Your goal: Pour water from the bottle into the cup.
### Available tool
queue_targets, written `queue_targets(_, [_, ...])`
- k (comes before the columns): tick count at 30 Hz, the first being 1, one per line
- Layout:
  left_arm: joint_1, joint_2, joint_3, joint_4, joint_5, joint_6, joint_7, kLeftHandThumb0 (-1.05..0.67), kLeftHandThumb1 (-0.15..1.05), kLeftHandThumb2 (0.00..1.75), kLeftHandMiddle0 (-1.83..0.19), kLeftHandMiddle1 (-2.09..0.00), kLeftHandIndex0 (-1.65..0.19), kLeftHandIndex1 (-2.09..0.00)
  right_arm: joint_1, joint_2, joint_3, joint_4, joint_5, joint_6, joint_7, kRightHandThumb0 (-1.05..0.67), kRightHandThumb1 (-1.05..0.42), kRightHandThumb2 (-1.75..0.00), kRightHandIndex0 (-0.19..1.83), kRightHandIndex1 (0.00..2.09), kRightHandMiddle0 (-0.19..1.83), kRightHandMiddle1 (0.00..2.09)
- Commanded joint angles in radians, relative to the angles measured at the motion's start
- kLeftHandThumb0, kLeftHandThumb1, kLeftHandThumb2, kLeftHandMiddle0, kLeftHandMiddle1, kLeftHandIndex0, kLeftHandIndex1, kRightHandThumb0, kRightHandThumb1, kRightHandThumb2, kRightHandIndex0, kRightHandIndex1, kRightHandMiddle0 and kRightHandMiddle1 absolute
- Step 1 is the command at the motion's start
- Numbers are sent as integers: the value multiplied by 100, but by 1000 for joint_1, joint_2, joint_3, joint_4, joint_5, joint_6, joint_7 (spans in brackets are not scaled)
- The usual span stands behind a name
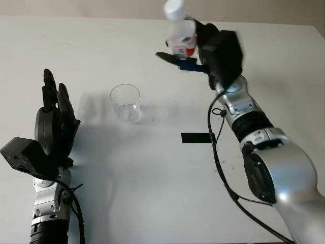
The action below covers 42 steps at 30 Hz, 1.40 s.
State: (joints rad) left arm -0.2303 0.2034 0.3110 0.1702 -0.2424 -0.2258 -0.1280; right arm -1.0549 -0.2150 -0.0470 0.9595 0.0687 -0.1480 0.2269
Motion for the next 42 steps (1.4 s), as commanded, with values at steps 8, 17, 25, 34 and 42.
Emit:
queue_targets(8, [21, 10, 9, -13, -10, 0, -14, -81, 105, 74, 16, -5, 19, 0, 354, -24, -65, -634, 183, 378, 115, -17, -105, -34, 146, 209, 117, 209])
queue_targets(17, [27, 14, 10, -25, -17, 9, -33, -80, 105, 74, 19, -4, 19, 0, 552, -52, -65, -916, 226, 525, 154, -20, -105, -36, 144, 209, 86, 209])
queue_targets(25, [30, 14, 19, -45, -37, 26, -39, -80, 105, 73, 18, -5, 19, 0, 674, -51, -28, -1064, 191, 515, 145, -20, -105, -39, 123, 209, 65, 209])
queue_targets(34, [38, 15, 24, -61, -43, 40, -43, -80, 105, 72, 19, -4, 19, 0, 718, -30, 2, -1050, 171, 544, 122, -22, -105, -38, 126, 209, 45, 209])
queue_targets(42, [35, 15, 31, -52, -42, 31, -45, -80, 105, 73, 17, -6, 19, 0, 732, -18, 11, -999, 144, 550, 87, -24, -105, -40, 127, 209, -9, 209])
